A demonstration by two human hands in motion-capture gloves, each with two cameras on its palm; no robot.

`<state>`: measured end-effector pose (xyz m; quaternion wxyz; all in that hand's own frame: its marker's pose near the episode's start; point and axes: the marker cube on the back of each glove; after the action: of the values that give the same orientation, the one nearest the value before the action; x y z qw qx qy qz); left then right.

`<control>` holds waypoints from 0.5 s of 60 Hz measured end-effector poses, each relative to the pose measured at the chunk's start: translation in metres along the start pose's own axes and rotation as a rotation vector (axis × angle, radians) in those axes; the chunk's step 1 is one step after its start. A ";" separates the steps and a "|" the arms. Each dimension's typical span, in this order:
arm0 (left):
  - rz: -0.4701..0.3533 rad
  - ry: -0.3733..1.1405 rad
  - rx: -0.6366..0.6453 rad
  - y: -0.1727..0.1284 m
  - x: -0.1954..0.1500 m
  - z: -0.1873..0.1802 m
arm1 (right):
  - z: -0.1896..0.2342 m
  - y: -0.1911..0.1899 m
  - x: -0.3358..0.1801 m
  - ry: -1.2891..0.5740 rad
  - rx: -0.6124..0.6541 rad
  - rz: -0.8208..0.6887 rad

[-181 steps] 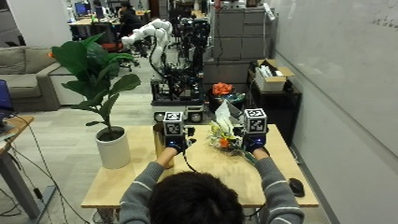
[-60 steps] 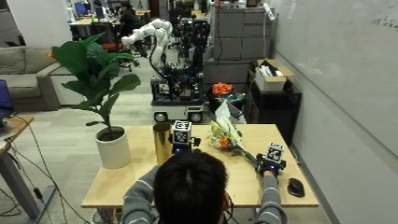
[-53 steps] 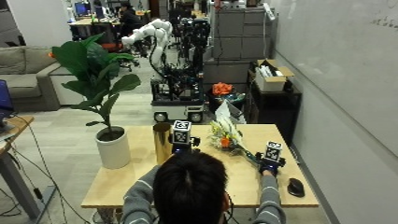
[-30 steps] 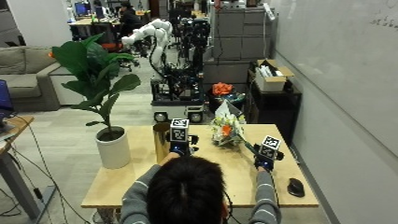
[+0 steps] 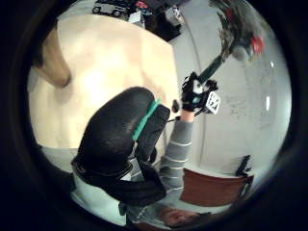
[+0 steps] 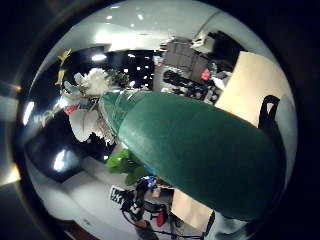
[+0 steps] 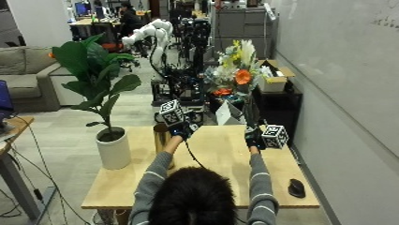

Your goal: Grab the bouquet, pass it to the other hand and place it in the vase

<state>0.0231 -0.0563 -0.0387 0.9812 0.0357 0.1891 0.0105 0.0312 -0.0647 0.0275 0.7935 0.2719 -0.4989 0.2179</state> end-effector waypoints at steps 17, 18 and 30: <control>0.166 0.729 -0.058 -0.006 0.085 -0.041 | 0.051 0.009 -0.057 -0.427 -0.051 -0.168; 0.174 0.758 -0.063 -0.006 0.089 -0.040 | 0.054 0.012 -0.059 -0.437 -0.060 -0.174; 0.313 0.928 -0.109 0.025 0.147 -0.036 | 0.083 0.054 -0.085 -0.499 -0.144 -0.229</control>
<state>0.1455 -0.0242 -0.1247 0.7807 0.0036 0.5976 0.1826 -0.0922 -0.0839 -0.0093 0.6830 0.3145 -0.6590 0.0170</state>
